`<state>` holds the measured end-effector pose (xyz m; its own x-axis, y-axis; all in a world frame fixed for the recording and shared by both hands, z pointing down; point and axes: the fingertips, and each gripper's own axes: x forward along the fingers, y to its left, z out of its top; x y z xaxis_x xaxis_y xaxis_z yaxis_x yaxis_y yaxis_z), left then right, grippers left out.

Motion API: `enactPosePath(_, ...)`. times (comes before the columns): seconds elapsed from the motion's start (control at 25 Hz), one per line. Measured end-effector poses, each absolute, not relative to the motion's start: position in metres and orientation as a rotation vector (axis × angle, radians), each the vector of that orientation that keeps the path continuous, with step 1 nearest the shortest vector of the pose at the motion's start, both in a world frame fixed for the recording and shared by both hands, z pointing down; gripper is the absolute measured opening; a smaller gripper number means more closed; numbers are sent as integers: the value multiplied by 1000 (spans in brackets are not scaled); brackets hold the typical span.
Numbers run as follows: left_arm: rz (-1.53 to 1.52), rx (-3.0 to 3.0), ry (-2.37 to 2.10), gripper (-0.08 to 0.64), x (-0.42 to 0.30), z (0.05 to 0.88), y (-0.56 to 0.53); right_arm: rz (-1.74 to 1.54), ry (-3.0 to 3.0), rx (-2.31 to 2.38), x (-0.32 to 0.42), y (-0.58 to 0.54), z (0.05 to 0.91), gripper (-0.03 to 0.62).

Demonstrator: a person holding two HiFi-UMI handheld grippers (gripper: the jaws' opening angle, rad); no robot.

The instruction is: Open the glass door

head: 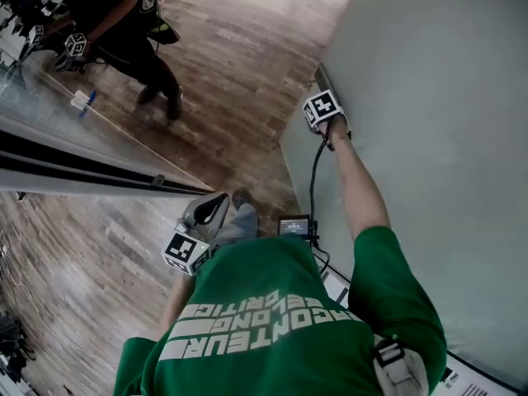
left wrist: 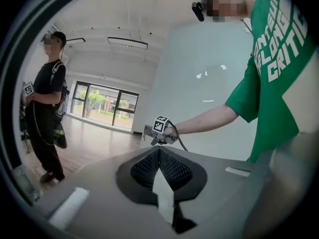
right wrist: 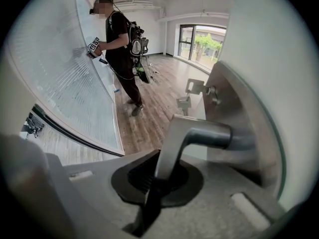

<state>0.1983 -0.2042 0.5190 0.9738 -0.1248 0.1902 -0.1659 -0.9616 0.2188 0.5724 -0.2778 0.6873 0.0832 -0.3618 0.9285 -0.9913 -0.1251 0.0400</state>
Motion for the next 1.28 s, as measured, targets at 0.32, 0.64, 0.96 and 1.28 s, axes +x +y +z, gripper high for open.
enactPosePath(0.32, 248, 2884, -33, 11, 269, 514, -232, 1101, -1329, 1605, 612, -262, 698, -6)
enactPosePath(0.64, 256, 2883, 83, 11, 312, 519, -249, 1137, -1293, 1610, 642, -243, 708, -6)
enactPosePath(0.96, 254, 2888, 119, 11, 335, 523, -263, 1159, -1256, 1654, 685, -222, 715, -6)
enactPosePath(1.28, 272, 2883, 86, 11, 355, 529, -267, 1216, -1211, 1678, 730, -196, 725, -6)
